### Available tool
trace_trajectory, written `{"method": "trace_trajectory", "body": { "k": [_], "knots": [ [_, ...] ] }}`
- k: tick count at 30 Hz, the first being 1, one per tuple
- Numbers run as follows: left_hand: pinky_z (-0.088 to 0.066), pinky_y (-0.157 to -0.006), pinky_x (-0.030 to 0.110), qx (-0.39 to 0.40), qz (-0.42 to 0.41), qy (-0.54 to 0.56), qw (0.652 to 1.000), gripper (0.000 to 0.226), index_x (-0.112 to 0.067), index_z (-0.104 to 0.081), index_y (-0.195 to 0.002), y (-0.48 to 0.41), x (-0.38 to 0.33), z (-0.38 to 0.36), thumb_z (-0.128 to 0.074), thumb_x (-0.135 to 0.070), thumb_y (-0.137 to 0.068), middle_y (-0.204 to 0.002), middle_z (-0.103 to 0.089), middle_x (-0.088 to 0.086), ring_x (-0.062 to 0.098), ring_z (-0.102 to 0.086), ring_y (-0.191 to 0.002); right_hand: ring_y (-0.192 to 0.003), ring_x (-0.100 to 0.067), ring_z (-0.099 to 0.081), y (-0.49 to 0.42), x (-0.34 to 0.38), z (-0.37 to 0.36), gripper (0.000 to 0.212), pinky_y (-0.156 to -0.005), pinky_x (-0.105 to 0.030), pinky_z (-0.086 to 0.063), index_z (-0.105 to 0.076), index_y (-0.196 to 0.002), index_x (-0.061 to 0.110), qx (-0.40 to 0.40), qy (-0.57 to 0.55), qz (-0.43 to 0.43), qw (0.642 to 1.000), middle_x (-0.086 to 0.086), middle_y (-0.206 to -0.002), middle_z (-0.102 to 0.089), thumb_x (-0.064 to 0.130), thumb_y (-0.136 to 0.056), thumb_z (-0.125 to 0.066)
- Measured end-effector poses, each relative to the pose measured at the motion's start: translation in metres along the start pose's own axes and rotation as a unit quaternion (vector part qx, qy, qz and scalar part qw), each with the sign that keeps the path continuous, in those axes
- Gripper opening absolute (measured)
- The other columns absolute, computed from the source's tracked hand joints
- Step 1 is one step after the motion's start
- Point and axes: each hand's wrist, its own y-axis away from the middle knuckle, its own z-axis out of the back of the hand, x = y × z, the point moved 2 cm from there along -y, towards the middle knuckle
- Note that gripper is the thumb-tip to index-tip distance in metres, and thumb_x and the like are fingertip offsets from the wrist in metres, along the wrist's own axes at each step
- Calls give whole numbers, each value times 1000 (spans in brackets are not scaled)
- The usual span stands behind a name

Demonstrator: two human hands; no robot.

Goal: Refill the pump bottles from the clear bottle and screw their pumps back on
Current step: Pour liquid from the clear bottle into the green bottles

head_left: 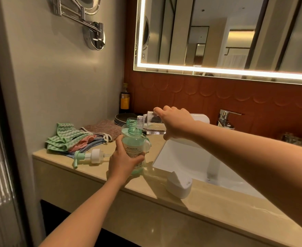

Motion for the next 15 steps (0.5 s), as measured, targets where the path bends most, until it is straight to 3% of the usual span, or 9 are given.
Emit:
{"method": "trace_trajectory", "body": {
  "k": [6, 15],
  "knots": [
    [-51, -71, 31, 1, -3, -1, 1000, 89, -29, -22, -133, 0, 0, -1, -79, -42, -65, -119, -57, 4, 23, -58, -99, -92, -20, -44, 1, -1, 0, 86, -68, -31, -36, -30, -137, 20, 6, -2, -2, 1000, -8, -115, -52, 30, -67, -81],
    [-54, -75, 38, 0, 0, 1, 1000, 90, -29, -22, -133, 0, 0, -1, -79, -41, -65, -118, -58, 5, 26, -59, -100, -91, -19, -42, 3, 0, 4, 84, -68, -31, -34, -30, -136, 20, 11, 3, -1, 1000, -9, -117, -51, 30, -69, -80]
  ]
}}
